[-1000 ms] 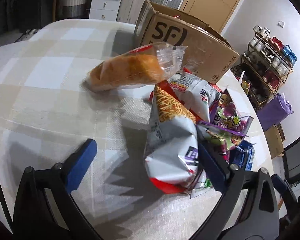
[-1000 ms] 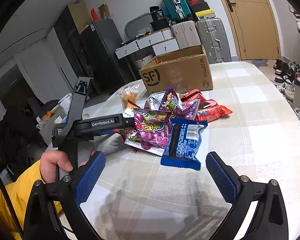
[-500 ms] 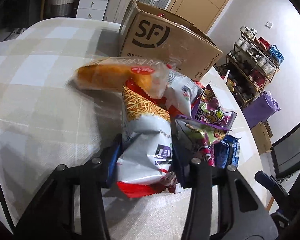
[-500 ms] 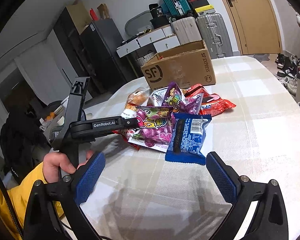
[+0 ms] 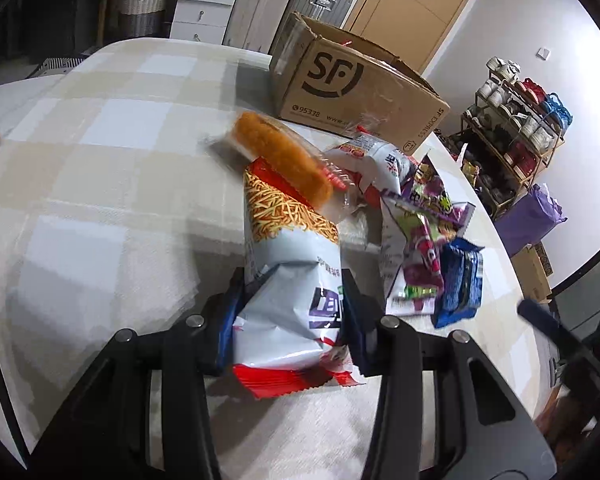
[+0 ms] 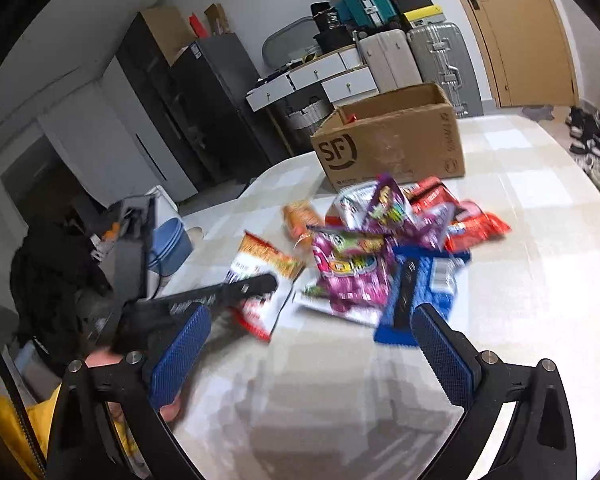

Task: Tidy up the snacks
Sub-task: 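Grasp the purple candy bag with the right gripper while the left gripper holds the noodle bag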

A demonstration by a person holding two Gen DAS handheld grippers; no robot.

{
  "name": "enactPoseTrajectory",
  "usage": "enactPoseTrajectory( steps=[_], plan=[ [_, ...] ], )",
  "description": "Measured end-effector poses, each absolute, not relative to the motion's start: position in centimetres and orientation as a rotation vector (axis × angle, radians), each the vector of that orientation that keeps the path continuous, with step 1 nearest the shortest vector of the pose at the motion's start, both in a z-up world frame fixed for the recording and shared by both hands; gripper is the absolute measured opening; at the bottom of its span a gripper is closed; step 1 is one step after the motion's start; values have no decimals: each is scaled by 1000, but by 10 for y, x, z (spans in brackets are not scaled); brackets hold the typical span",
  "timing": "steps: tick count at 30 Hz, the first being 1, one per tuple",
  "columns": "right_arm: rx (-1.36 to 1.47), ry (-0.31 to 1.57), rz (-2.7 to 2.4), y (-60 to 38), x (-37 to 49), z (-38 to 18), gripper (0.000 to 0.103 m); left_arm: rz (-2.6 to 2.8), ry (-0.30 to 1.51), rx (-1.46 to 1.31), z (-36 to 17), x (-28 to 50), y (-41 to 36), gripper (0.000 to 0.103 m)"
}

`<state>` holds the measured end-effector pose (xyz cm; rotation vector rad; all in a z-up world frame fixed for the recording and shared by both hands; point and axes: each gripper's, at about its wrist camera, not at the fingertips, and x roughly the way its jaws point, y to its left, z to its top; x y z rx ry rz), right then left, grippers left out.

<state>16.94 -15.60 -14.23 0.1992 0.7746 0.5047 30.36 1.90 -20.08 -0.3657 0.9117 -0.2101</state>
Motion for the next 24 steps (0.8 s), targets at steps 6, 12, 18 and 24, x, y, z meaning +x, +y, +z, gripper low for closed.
enactPoseTrajectory(
  steps=[6,12,18,24],
  plan=[
    [263,875,464,-144,213,-156,100,-186,899,-277,-199,262,18,41],
    [223,977,377,-126,244,-176,81,-191,857,-238,-195,251,17,41],
    [82,986,352,-105,245,-184,59,-219,871,-304,-212,222,45,42],
    [93,963,380,-106,242,-180,34,-230,876,-333,-216,222,49,43]
  ],
)
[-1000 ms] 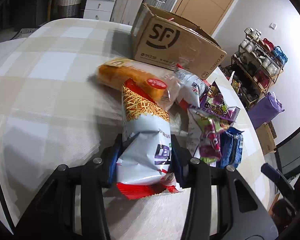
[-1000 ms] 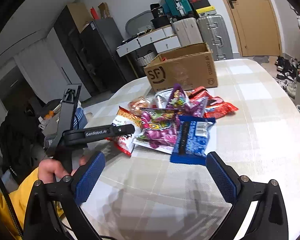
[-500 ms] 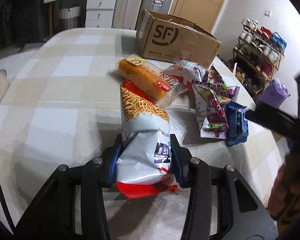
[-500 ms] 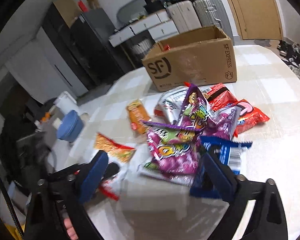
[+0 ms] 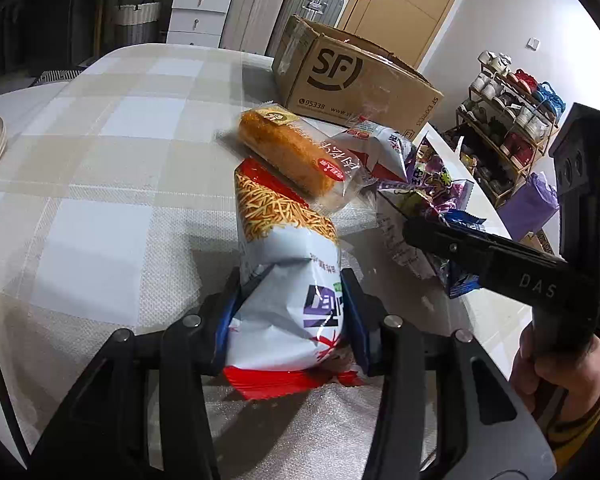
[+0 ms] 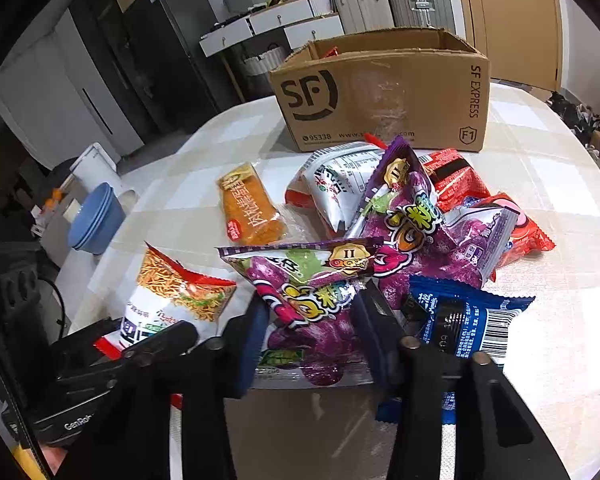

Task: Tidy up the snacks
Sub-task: 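Grasp the purple candy bag with the right gripper while the left gripper holds the noodle bag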

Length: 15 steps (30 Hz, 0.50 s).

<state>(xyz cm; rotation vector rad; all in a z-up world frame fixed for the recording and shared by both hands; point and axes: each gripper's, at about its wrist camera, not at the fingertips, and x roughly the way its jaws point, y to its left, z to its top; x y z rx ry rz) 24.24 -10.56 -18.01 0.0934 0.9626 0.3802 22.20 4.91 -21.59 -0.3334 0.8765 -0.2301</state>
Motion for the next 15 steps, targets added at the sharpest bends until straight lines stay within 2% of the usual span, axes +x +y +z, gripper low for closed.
enactPoseTrajectory(
  steps=[2,15],
  plan=[
    [73,954,385,-102,239,-178,29,-230,877,-335,-216,223,49,43],
    [237,960,464,-121,225,-174,23,-232,876,-339,-216,223,49,43]
  ],
)
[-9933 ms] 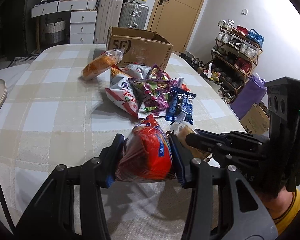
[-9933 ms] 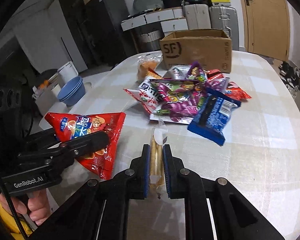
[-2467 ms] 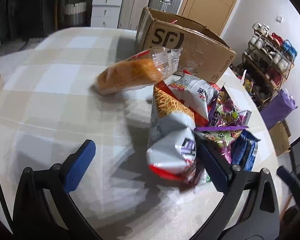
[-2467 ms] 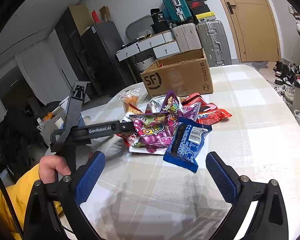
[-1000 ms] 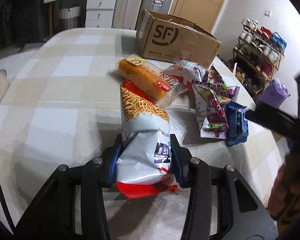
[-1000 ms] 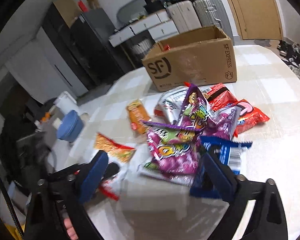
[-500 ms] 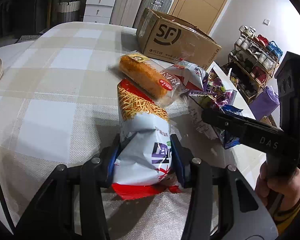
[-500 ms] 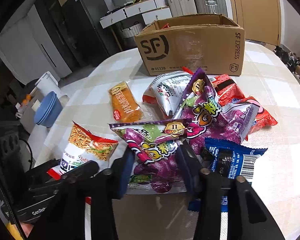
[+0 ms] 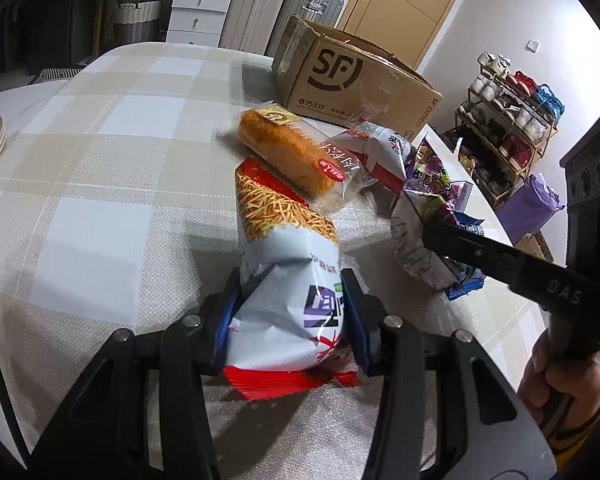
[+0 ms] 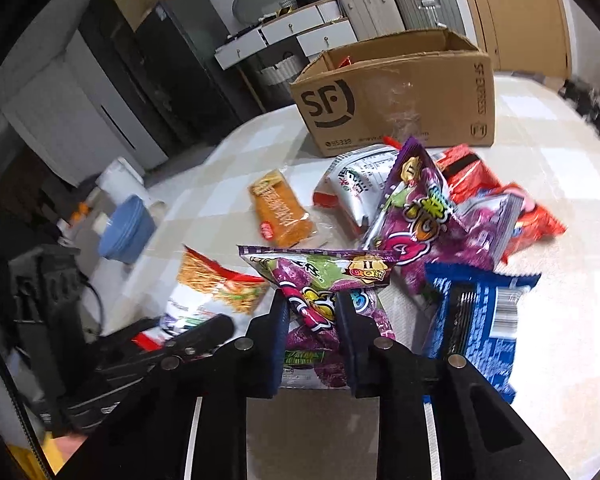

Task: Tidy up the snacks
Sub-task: 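Grasp the purple candy bag with the right gripper while the left gripper holds the noodle bag, then lift both held bags and carry them over the cardboard box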

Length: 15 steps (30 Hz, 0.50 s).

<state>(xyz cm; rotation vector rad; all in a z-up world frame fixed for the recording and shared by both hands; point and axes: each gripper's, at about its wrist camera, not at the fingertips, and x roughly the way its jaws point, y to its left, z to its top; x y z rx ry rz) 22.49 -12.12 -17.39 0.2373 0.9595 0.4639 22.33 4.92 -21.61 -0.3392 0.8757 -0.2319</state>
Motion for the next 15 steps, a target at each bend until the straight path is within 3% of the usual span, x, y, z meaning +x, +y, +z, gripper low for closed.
enactPoseTrajectory(
  steps=[15],
  plan=[
    [397,838,542,-165,173,-120,22,-204,882,-291,-206,219,45,41]
  ],
)
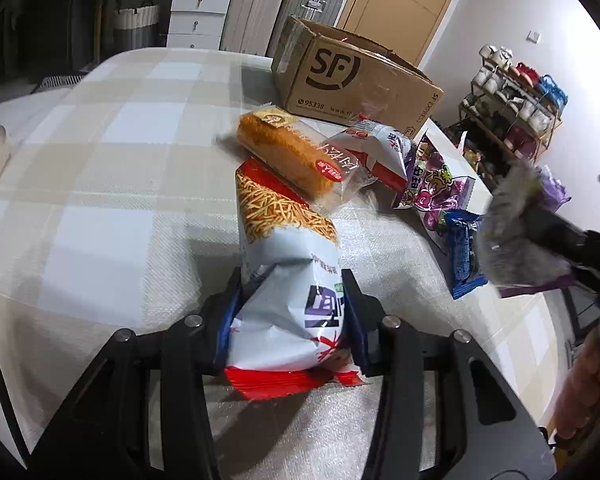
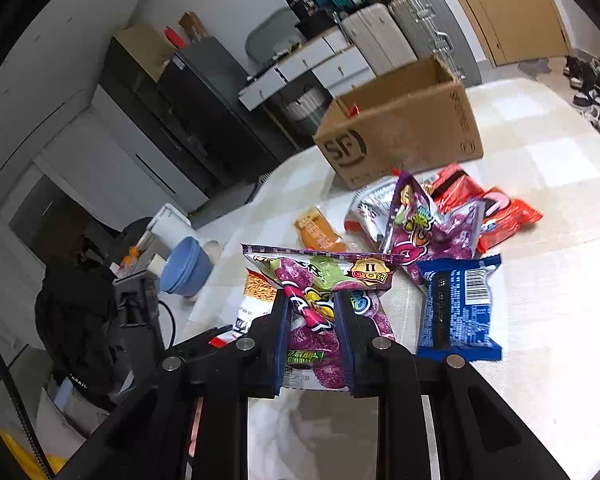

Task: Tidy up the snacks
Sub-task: 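Lift both held bags and carry them over the cardboard box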

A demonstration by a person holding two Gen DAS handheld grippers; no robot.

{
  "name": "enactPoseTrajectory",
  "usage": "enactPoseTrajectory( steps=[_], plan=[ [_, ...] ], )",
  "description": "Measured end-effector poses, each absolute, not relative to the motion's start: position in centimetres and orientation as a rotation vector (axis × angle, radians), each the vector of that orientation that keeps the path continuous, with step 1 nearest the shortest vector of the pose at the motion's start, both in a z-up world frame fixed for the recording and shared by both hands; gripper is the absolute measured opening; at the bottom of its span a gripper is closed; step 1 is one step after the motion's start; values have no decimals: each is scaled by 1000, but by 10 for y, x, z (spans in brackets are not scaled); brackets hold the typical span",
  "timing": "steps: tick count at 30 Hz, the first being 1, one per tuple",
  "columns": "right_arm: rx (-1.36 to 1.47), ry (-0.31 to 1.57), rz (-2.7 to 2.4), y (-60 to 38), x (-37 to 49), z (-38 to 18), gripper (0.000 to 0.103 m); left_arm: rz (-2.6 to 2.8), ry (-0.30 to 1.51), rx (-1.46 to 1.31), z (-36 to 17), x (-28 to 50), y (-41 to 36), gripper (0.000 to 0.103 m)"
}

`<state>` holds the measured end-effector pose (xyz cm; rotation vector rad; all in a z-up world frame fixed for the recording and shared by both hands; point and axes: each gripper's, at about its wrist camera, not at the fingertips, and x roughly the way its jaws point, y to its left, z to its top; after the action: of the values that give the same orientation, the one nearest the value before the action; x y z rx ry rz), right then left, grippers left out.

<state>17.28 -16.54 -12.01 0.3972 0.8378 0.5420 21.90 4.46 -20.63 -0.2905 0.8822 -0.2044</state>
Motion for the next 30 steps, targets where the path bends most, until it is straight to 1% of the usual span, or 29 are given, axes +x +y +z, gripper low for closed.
enactPoseTrajectory(
  steps=[6,15,25,30],
  plan=[
    [317,754,506,-181,142,-93,22,-208,830,-256,-174,200,39,41],
    [290,697,472,-205,103,-82,22,-221,779,-227,-129,159,23,41],
    [308,701,469,-223,74,-86,22,-251,758,-192,-111,104,10,41],
    [315,705,467,-224,71,-90,22,-253,758,-198,-108,94,10,41]
  ],
)
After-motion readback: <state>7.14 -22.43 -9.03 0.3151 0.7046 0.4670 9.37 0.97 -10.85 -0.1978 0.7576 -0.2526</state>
